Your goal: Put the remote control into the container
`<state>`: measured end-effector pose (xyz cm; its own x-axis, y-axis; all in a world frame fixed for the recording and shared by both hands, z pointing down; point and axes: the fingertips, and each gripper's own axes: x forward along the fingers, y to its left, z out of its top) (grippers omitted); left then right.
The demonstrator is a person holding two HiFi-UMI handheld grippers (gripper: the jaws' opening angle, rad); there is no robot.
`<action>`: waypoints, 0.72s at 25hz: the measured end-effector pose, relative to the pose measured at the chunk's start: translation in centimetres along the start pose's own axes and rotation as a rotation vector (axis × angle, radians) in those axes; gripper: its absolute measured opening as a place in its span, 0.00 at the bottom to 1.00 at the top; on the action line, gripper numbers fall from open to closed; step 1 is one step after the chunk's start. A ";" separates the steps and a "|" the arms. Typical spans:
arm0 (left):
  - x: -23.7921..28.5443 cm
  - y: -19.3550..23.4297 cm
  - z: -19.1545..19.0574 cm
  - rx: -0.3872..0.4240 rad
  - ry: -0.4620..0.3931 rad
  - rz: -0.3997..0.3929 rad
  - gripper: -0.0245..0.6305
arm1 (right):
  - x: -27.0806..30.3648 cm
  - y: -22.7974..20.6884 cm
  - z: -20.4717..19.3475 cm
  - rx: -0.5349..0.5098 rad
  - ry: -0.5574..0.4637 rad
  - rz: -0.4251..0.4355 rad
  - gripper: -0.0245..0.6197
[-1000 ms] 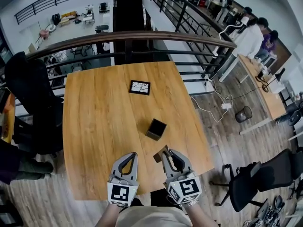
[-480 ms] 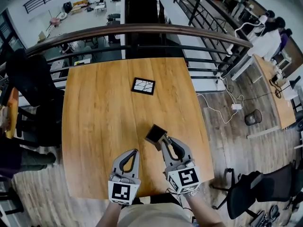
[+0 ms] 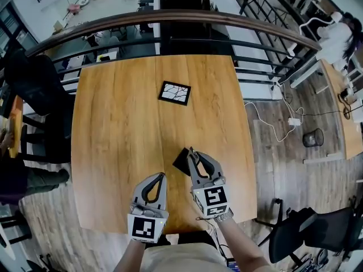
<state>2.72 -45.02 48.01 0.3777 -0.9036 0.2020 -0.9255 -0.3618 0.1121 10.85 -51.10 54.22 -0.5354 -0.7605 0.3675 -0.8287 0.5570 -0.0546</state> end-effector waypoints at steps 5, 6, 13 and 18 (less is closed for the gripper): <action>1.2 -0.2 -0.8 -0.017 0.014 0.012 0.06 | 2.4 -1.4 -4.1 0.025 0.056 -0.012 0.17; 1.4 -0.2 -1.0 -0.017 0.021 0.011 0.06 | 2.7 -1.5 -4.8 0.036 0.064 -0.008 0.17; 1.8 -0.7 -1.9 -0.028 0.038 0.006 0.06 | 3.9 -1.2 -8.4 0.064 0.135 0.009 0.17; 1.9 -1.0 -2.8 -0.013 0.046 -0.018 0.06 | 4.4 -0.9 -10.2 0.078 0.180 0.011 0.17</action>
<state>4.41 -45.70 51.00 0.3952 -0.8855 0.2442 -0.9183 -0.3744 0.1284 10.91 -51.52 65.40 -0.5125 -0.6784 0.5264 -0.8368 0.5322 -0.1287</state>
